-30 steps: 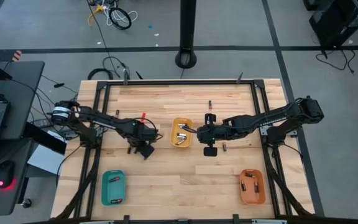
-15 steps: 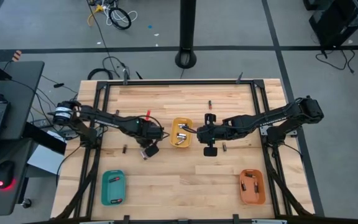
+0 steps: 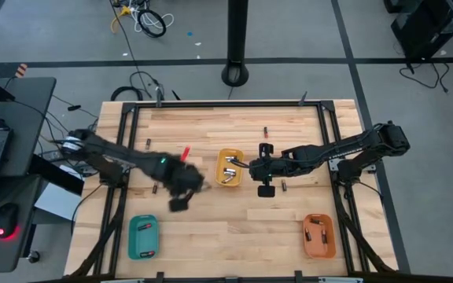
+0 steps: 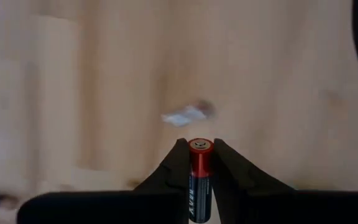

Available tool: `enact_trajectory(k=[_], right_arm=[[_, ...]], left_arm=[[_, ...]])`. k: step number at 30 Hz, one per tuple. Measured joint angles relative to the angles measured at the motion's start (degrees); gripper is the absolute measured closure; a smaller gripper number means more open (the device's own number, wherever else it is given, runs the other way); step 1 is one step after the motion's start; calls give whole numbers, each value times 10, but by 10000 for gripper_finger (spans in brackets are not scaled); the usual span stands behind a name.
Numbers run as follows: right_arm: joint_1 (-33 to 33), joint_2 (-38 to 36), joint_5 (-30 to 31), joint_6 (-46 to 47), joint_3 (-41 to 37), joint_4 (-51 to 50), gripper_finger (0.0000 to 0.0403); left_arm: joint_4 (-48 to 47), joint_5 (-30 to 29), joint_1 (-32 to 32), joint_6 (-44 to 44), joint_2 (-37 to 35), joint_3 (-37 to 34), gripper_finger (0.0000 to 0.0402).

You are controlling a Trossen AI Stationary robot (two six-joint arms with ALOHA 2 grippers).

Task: Sort batteries
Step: Put the red battery into the blue bin

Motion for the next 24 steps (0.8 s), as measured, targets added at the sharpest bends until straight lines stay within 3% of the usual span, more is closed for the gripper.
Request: enact_trajectory(k=[5, 13, 24], right_arm=[[0, 0, 14, -3, 0, 1, 348], [0, 0, 15, 14, 0, 3, 348], [-1, 0, 15, 16, 0, 10, 351]], left_arm=[[11, 36, -113, -55, -40, -13, 357], [61, 32, -257, -240, -81, -99, 357], [257, 46, -348, -360, -82, -236, 357]])
